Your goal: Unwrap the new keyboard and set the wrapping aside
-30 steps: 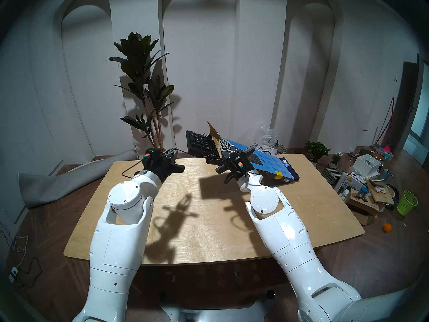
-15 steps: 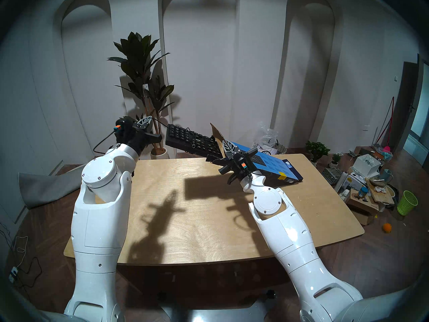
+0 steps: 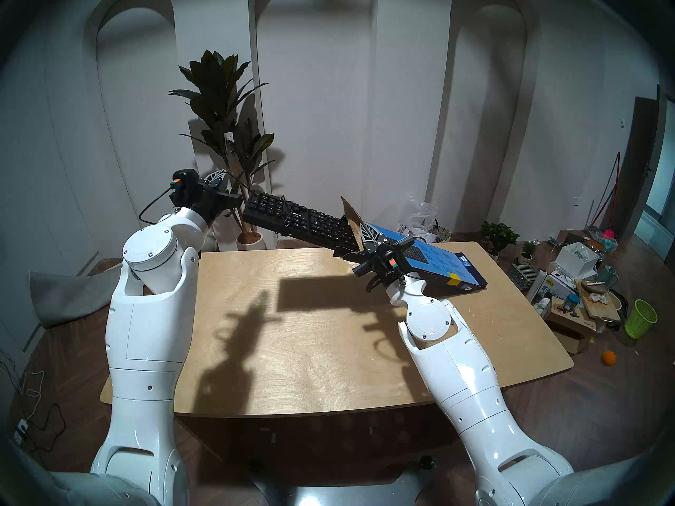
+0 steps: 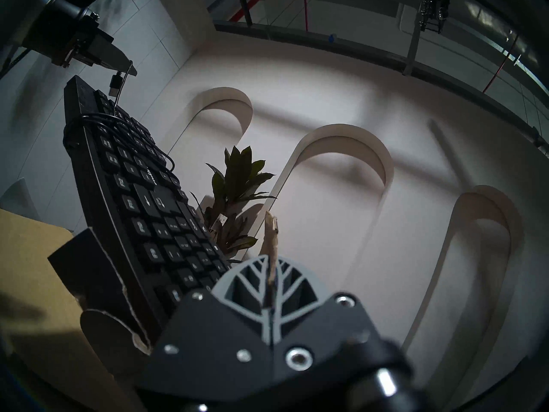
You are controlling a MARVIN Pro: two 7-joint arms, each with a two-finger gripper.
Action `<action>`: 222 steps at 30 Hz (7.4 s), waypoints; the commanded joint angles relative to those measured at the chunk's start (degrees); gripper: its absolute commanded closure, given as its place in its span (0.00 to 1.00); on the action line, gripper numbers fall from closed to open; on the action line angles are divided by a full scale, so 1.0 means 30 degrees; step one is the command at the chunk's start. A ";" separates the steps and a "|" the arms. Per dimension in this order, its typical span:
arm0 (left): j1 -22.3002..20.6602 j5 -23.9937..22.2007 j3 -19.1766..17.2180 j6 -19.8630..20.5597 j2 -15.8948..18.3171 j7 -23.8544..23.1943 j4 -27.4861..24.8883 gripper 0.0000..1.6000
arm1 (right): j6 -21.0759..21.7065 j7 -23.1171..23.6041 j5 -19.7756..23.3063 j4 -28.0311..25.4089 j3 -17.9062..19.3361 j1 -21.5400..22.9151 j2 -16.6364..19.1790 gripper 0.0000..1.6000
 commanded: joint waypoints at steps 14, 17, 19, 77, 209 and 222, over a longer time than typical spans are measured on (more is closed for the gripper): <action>-0.3049 0.0229 -0.0458 0.0262 0.1377 -0.0283 0.0124 1.00 | -0.0372 -0.0118 0.0365 -0.0793 0.0599 -0.0661 0.0502 1.00; -0.2753 0.0065 -0.0466 0.0313 0.1314 -0.0537 -0.0172 1.00 | -0.0366 -0.0174 0.0383 -0.0791 0.0559 -0.0625 0.0405 1.00; -0.2485 -0.0075 -0.0494 0.0301 0.1245 -0.0662 -0.0388 1.00 | -0.0359 -0.0225 0.0386 -0.0780 0.0566 -0.0597 0.0357 1.00; 0.2293 -0.1406 -0.1421 -0.2132 -0.1071 0.0053 0.0412 1.00 | 0.0751 0.0621 -0.1731 0.1469 -0.0915 -0.0690 0.0655 1.00; 0.8380 0.2145 -0.3137 -0.7131 -0.0856 0.0679 0.1279 1.00 | -0.0177 -0.0237 -0.1303 -0.0821 0.0572 -0.5655 0.2708 1.00; 0.8544 0.2183 -0.2966 -0.7109 -0.1062 0.0582 0.1078 1.00 | -0.0643 0.0998 -0.0335 -0.3690 0.1374 -0.9266 0.5422 1.00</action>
